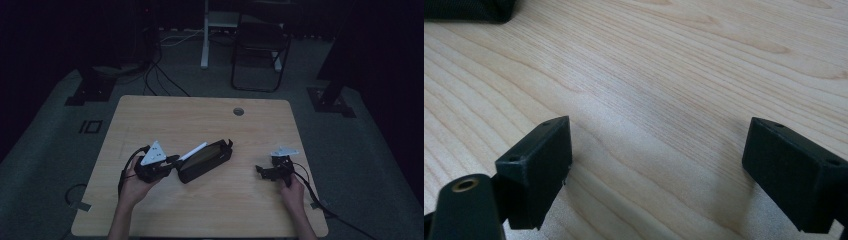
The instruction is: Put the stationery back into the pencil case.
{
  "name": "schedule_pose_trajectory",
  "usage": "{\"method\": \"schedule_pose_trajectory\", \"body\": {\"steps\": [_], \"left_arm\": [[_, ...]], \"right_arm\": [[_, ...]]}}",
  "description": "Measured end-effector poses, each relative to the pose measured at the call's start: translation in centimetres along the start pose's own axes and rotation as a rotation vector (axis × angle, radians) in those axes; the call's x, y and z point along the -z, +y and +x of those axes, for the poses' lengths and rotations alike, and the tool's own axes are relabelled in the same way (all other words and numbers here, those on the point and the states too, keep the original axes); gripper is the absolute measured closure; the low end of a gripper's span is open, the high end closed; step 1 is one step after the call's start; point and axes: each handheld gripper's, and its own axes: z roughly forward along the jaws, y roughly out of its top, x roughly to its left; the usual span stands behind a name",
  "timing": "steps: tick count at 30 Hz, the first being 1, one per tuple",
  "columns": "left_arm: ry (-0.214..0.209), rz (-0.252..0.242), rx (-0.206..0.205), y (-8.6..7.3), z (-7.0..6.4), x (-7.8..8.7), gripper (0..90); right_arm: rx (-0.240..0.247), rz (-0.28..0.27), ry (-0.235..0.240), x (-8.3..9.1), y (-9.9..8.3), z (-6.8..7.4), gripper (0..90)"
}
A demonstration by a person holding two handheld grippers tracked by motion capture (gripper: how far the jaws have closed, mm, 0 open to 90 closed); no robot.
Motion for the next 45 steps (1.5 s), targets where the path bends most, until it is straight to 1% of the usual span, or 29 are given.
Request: {"method": "schedule_pose_trajectory", "body": {"steps": [12, 16, 20, 25, 32, 37, 45], "left_arm": [[-0.001, 0.007, 0.004, 0.5, 0.0, -0.6, 78.7], [0.004, 0.015, -0.004, 0.9, -0.1, -0.8, 78.7], [-0.002, 0.012, -0.014, 1.5, -0.1, -1.1, 78.7], [-0.008, 0.013, -0.016, 1.8, -0.2, -1.5, 78.7], [-0.012, 0.011, -0.011, 2.3, -0.2, -1.9, 78.6], [-0.016, 0.016, -0.016, 2.5, -0.2, -2.1, 78.7], [-0.018, 0.014, -0.006, 2.7, 0.0, -2.5, 78.7]], "right_arm": [[0.0, 0.0, 0.0, 0.0, 0.0, 0.0, 12.3], [0.0, 0.0, 0.0, 0.0, 0.0, 0.0, 12.3], [0.0, 0.0, 0.0, 0.0, 0.0, 0.0, 12.3], [0.0, 0.0, 0.0, 0.0, 0.0, 0.0, 12.3], [-0.001, 0.0, 0.0, 0.0, 0.0, 0.0, 12.3], [0.0, 0.0, 0.0, 0.0, 0.0, 0.0, 12.3], [-0.001, 0.0, 0.0, 0.0, 0.0, 0.0, 12.3]]}}
